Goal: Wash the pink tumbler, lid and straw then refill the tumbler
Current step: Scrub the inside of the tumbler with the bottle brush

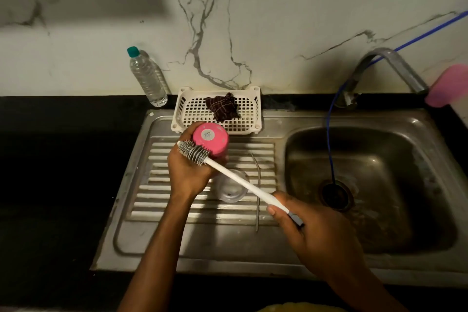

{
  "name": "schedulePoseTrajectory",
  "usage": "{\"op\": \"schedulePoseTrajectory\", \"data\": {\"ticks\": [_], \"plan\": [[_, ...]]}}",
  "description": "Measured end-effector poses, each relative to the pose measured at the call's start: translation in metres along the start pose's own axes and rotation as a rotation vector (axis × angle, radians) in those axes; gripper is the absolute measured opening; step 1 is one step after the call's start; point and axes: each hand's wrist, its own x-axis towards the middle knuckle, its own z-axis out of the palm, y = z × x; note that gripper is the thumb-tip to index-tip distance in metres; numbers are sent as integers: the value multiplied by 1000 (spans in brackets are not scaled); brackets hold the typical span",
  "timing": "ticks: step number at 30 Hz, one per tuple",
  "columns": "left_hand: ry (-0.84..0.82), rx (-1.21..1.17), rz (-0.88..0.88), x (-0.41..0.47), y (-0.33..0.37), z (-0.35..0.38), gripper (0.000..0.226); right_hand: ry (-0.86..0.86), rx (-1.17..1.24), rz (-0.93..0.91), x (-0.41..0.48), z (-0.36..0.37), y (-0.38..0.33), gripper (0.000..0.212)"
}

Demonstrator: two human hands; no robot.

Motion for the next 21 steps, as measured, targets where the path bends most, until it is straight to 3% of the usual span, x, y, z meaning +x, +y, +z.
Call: {"op": "schedulePoseTrajectory", "data": {"ticks": [8,21], "plan": [[80,120,39,-5,-8,-41,73,41,71,-43,9,22,-15,35],[116,143,80,-9,-25,-56,87,4,-5,-53,30,34,-16,39]]}}
